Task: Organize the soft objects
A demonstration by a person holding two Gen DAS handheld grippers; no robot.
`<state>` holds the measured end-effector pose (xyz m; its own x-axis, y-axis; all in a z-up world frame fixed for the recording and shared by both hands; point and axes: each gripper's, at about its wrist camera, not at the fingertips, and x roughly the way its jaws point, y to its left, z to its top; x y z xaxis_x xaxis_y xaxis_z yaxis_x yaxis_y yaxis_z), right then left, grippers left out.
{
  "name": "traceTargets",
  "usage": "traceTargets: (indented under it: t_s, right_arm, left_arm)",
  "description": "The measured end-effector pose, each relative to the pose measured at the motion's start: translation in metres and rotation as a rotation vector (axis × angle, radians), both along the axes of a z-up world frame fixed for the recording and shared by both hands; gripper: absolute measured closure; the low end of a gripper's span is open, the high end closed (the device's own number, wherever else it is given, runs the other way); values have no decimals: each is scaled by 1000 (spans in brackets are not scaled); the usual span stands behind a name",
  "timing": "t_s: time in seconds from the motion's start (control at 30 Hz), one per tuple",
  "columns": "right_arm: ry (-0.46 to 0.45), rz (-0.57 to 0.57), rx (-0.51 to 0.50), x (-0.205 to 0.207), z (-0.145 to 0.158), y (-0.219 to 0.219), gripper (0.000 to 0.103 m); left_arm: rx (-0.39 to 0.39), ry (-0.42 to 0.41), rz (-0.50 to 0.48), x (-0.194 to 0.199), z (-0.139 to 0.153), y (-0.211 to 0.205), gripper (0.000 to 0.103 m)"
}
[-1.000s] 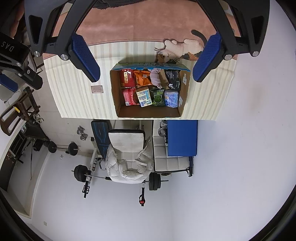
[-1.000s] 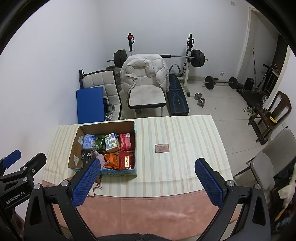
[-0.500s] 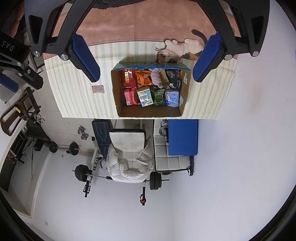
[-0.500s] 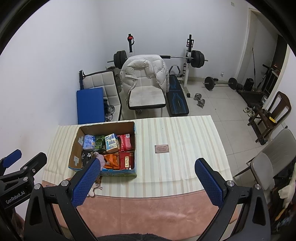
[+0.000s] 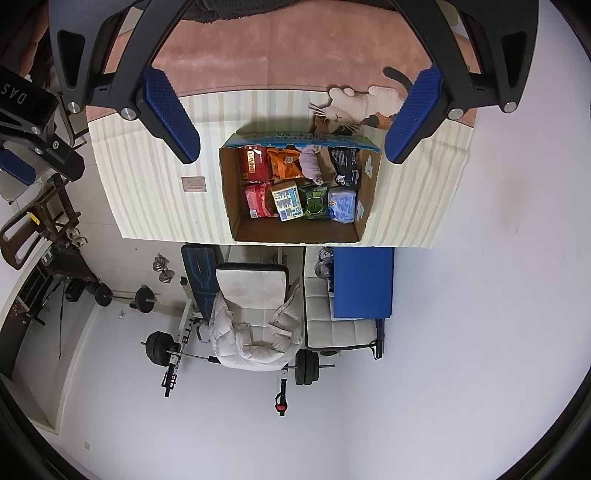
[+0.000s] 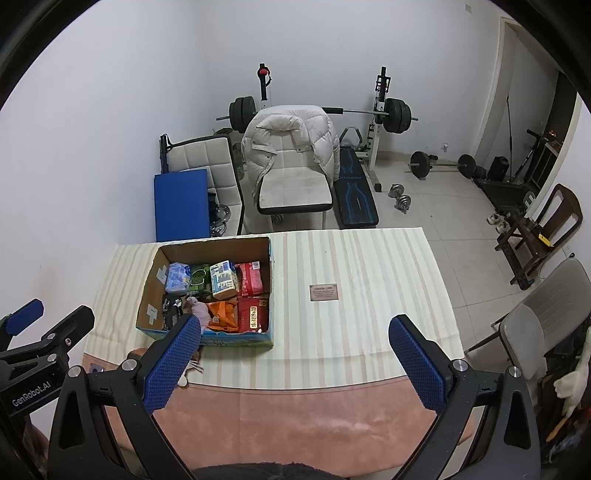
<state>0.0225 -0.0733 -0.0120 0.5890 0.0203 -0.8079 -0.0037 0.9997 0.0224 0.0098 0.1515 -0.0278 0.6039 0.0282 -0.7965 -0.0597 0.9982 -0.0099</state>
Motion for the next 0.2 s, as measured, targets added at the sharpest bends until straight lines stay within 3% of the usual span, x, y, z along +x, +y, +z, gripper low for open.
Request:
traceTargets:
  t_s: [0.2]
  right_arm:
    - [-2,-2,-2,0,0,0,0]
  left_arm:
    - [0,-11,-5,-3,0,1,0]
